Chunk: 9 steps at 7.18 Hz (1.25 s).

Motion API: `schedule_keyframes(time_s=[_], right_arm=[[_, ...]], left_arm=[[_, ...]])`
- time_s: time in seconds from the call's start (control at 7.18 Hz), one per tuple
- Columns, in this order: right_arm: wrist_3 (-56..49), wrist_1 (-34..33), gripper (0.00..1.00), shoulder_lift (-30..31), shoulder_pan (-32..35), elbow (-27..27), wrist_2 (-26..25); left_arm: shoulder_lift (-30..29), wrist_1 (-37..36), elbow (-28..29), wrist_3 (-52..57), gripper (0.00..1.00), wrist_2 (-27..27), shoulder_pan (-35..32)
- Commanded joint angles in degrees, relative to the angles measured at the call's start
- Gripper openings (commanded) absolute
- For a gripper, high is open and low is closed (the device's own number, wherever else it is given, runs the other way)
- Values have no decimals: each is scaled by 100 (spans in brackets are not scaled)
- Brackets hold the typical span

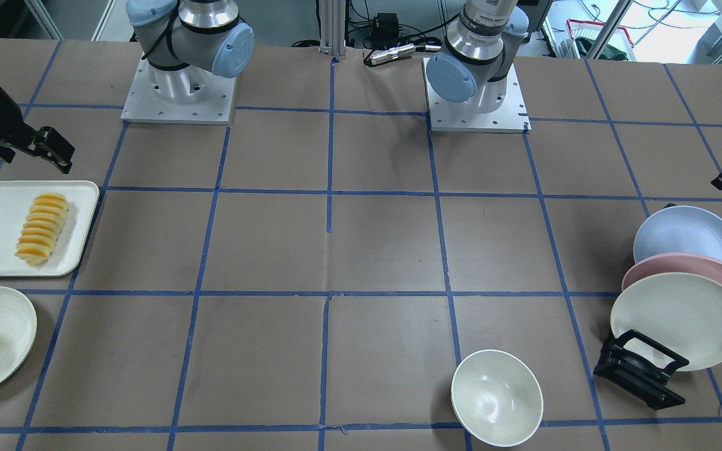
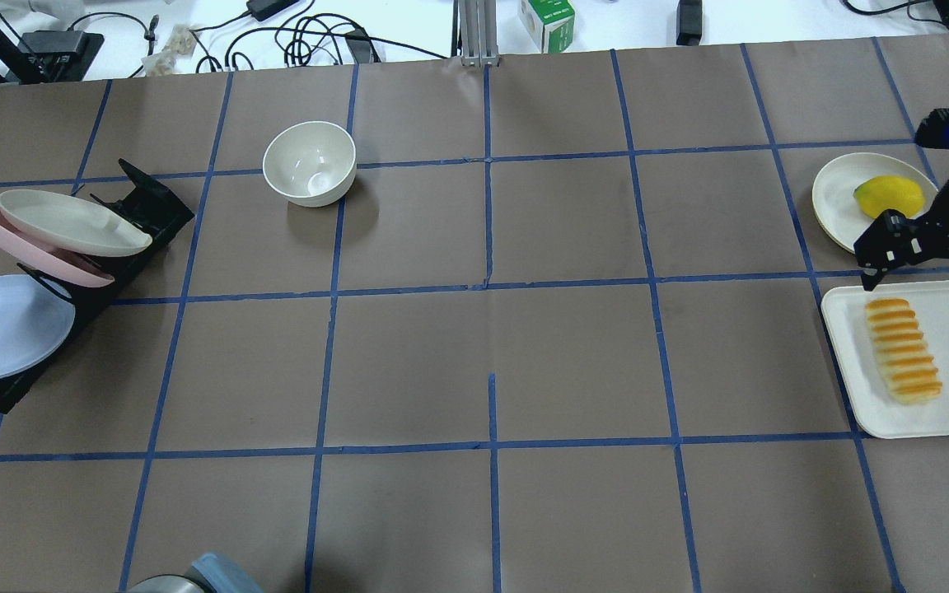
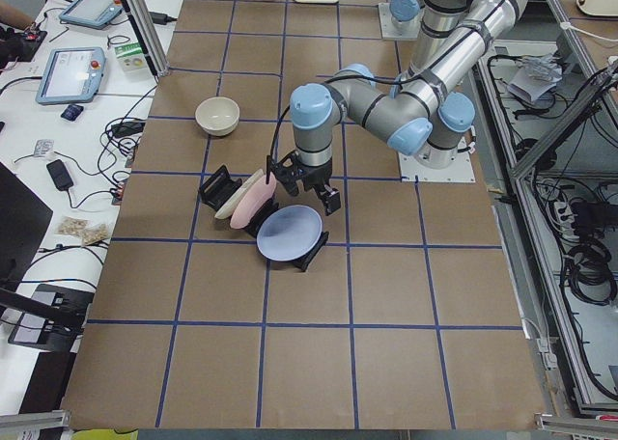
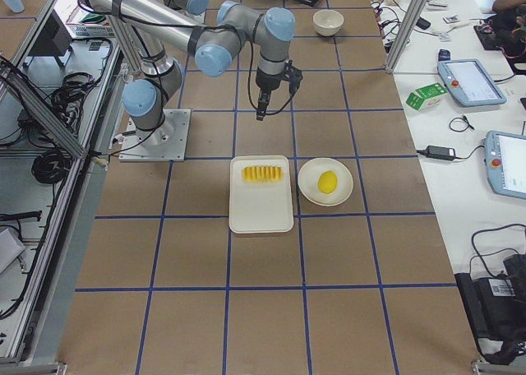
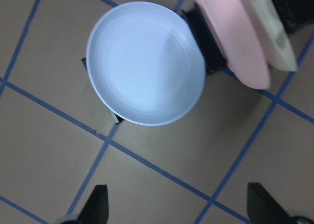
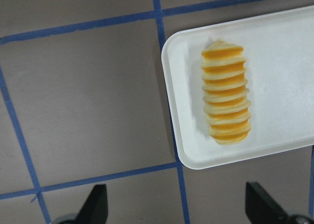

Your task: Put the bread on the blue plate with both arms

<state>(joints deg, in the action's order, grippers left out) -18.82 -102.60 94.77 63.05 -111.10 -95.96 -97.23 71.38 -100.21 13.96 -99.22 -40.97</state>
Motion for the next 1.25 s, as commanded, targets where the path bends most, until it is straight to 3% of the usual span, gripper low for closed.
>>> schedule_keyframes(time_s=[0.0, 0.28, 0.7, 0.97, 1.11], right_arm=[[-979, -1258, 100, -72, -555, -823, 15], [-1508, -1806, 100, -737, -1021, -993, 51], [-1581, -2675, 100, -1512, -1111, -975, 16], [-1537, -2678, 100, -1724, -1111, -1002, 68], [-1546, -2678, 100, -1847, -1111, -976, 77]], left_arm=[[-672, -553, -86, -33, 100, -18, 62], [-876, -572, -16, 46, 100, -158, 141], [-1307, -992, 141, 72, 100, -167, 194], [-1500, -977, 151, 81, 98, -159, 307], [-1518, -959, 186, 90, 76, -141, 326]])
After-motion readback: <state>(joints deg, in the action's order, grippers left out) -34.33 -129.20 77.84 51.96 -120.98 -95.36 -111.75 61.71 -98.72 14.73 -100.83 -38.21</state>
